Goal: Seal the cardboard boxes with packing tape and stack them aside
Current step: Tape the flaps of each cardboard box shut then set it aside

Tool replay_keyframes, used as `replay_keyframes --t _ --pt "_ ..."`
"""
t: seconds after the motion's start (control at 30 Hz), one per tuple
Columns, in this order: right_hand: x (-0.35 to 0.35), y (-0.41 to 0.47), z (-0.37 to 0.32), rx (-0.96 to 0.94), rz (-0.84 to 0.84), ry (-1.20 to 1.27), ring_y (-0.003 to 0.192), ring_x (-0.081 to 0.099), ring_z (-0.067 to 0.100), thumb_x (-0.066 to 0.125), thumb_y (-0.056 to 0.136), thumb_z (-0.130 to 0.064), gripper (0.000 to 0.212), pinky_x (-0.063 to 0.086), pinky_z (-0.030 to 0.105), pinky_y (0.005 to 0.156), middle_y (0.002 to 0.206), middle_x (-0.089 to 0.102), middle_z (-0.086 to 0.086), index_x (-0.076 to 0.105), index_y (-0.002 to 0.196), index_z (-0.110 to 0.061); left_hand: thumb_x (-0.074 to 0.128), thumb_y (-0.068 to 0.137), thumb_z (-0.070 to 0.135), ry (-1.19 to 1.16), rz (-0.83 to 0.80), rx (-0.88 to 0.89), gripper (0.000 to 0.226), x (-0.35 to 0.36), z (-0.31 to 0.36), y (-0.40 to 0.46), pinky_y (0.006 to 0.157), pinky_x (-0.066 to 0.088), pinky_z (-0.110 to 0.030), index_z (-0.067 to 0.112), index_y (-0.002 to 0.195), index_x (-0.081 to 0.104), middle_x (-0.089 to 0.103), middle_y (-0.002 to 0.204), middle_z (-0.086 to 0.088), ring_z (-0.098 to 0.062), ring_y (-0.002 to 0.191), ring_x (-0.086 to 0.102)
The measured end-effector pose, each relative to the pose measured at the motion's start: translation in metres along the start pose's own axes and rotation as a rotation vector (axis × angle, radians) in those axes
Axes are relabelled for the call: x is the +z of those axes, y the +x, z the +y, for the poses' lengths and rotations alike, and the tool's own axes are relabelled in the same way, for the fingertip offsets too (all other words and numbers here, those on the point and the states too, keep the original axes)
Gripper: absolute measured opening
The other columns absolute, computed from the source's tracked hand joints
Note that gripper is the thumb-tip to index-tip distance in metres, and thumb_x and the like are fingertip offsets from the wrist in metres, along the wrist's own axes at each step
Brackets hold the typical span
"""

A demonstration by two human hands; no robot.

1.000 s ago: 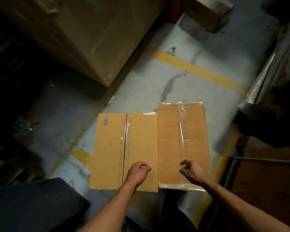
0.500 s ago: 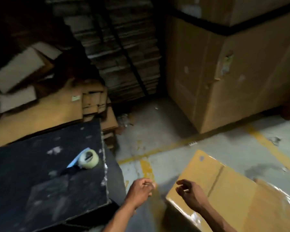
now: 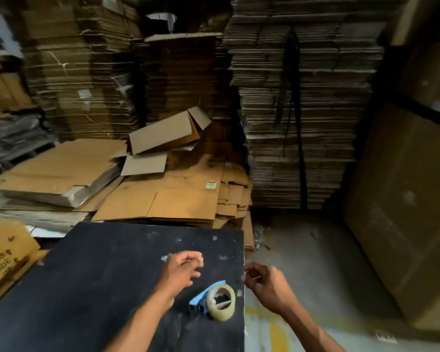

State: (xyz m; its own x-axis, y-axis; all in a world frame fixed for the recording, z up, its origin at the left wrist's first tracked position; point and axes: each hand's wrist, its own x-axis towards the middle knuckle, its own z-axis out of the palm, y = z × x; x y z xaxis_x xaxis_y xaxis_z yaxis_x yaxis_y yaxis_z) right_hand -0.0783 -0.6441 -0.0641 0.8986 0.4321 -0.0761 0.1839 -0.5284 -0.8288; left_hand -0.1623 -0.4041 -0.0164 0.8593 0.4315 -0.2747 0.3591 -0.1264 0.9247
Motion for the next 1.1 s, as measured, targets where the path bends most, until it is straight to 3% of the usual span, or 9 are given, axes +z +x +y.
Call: replay_keyframes --t 0.1,0.2,0.3,0.4,0.53,0.7,0.87,1.1 --pt "0.003 0.060 -0.019 -0.077 -0.043 -0.043 0.083 0.070 -0.004 0.075 0.088 -0.043 0.006 0.058 0.031 0.080 0.086 0.076 -0.016 0.073 0.092 -0.039 0.078 0.088 0.026 -0.076 0.037 -0.012 0.017 -0.023 0.017 0.031 0.072 0.056 -0.034 0.025 0.105 0.077 0.080 0.098 -0.001 -0.019 0.085 0.076" --pt "-0.013 0.133 -0.044 -0.123 -0.090 -0.139 0.087 0.070 -0.002 0.075 0.089 -0.041 0.014 0.058 0.028 0.081 0.092 0.076 -0.015 0.077 0.101 -0.033 0.083 0.065 0.040 -0.161 0.119 -0.023 0.044 -0.036 0.031 0.080 0.061 0.050 -0.029 0.020 0.103 0.077 0.080 0.094 -0.006 -0.020 0.079 0.074" --pt "-0.033 0.238 -0.056 -0.189 -0.091 -0.181 0.092 0.067 -0.009 0.071 0.095 -0.036 0.010 0.055 0.016 0.077 0.095 0.073 -0.020 0.077 0.103 -0.034 0.080 0.088 0.021 -0.220 0.200 -0.013 0.017 -0.042 0.045 0.163 0.066 0.052 -0.029 0.020 0.105 0.078 0.080 0.093 -0.005 -0.018 0.080 0.075" --pt "-0.034 0.367 -0.056 -0.207 -0.155 -0.204 0.088 0.066 -0.011 0.068 0.098 -0.033 0.009 0.050 0.008 0.068 0.094 0.070 -0.020 0.073 0.105 -0.036 0.073 0.095 0.016 -0.278 0.267 -0.080 0.013 -0.034 0.046 0.255 0.071 0.052 -0.032 0.022 0.105 0.077 0.080 0.096 -0.005 -0.016 0.080 0.074" --pt "0.005 0.494 -0.069 -0.270 -0.242 -0.200 0.096 0.064 -0.004 0.068 0.098 -0.035 0.019 0.050 0.016 0.079 0.106 0.069 -0.019 0.073 0.116 -0.030 0.069 0.099 0.021 -0.325 0.363 -0.201 0.012 -0.025 0.046 0.323 0.069 0.055 -0.029 0.025 0.109 0.074 0.080 0.092 0.004 -0.017 0.085 0.075" --pt "0.021 0.544 -0.119 -0.378 -0.256 -0.090 0.097 0.067 0.001 0.067 0.099 -0.034 0.025 0.056 0.020 0.078 0.110 0.072 -0.009 0.072 0.121 -0.024 0.067 0.101 0.025 -0.290 0.410 -0.275 0.016 -0.040 0.072 0.335 0.080 0.059 -0.038 0.023 0.116 0.072 0.080 0.099 0.003 -0.021 0.095 0.076" --pt "-0.007 0.545 -0.146 -0.449 -0.325 -0.077 0.093 0.069 0.006 0.069 0.098 -0.033 0.023 0.060 0.027 0.078 0.105 0.072 -0.007 0.073 0.117 -0.021 0.065 0.102 0.023 -0.427 0.517 -0.217 0.014 -0.041 0.101 0.349 0.084 0.060 -0.042 0.019 0.113 0.071 0.079 0.105 -0.003 -0.025 0.098 0.075" --pt "-0.046 0.608 -0.143 -0.359 -0.319 -0.038 0.080 0.074 0.006 0.074 0.095 -0.031 0.019 0.058 0.022 0.065 0.095 0.075 -0.007 0.075 0.111 -0.021 0.065 0.101 0.026 -0.593 0.492 -0.255 0.014 -0.007 0.119 0.419 0.081 0.057 -0.041 0.021 0.111 0.074 0.080 0.104 -0.003 -0.025 0.098 0.075"
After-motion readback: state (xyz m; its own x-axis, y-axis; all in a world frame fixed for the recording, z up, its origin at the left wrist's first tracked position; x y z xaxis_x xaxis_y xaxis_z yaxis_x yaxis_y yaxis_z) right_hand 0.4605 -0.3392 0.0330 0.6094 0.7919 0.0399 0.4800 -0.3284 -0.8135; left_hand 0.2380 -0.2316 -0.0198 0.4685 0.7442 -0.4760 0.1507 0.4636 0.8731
